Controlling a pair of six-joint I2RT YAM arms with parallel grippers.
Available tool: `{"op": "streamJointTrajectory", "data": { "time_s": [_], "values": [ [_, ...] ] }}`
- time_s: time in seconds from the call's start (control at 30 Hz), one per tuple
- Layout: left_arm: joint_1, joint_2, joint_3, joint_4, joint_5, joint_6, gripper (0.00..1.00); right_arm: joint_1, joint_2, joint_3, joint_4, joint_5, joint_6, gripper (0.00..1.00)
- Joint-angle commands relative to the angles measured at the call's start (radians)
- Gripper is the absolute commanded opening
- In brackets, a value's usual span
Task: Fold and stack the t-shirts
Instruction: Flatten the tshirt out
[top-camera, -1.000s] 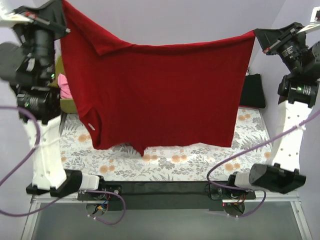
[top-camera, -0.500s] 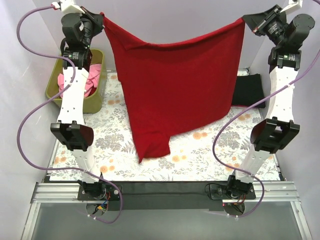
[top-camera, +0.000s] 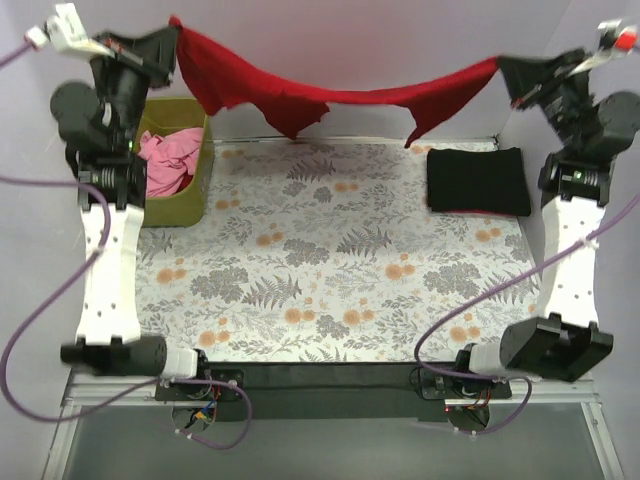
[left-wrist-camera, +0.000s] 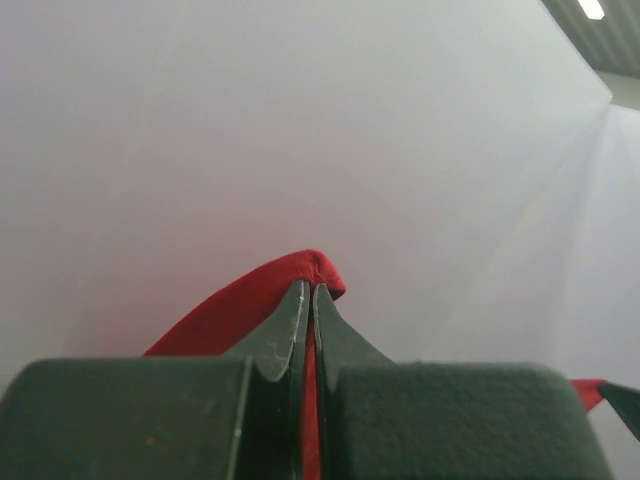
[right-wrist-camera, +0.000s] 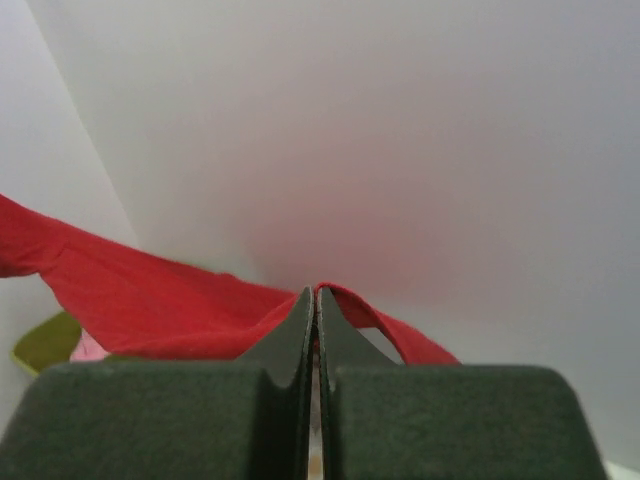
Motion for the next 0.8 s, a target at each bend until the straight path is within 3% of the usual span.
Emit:
{"op": "streamJointTrajectory", "data": {
  "time_s": [0.0,0.1,0.13,0.23,0.33,0.37,0.5,0.77],
  "values": [
    [0.001,-0.201,-0.304,0.047,0.007,0.015,0.00,-0.006,-0.084,-0.230,0.049,-0.078,-0.148,0.01],
    [0.003,-0.400,-0.649,0.012,-0.020,0.007,0.00,-0.006,-0.209,-0.539,0.045,-0.125,-0.190,0.01],
    [0.003,-0.444,-0.650,0.012,-0.021,0.001,0.00,-0.006,-0.210,-0.540,0.045,-0.128,-0.193,0.01],
    [0.003,-0.611,-0.834,-0.112,-0.014,-0.010,0.00,-0.006,-0.322,-0.760,0.040,-0.128,-0.188,0.01],
    [-0.031,-0.728,-0.978,-0.297,-0.179,-0.023,0.00,-0.006,-0.408,-0.948,0.017,-0.106,-0.173,0.01],
    [-0.048,-0.796,-1.015,-0.369,-0.300,-0.048,0.00,-0.005,-0.440,-1.013,0.008,-0.108,-0.176,0.01],
    [-0.095,-0.929,-1.190,-0.522,-0.418,-0.164,0.00,-0.006,-0.506,-1.152,-0.081,-0.015,-0.193,0.01],
    [-0.135,-1.070,-1.334,-0.703,-0.494,-0.349,0.00,-0.008,-0.529,-1.266,-0.291,0.171,-0.155,0.01]
  ]
}}
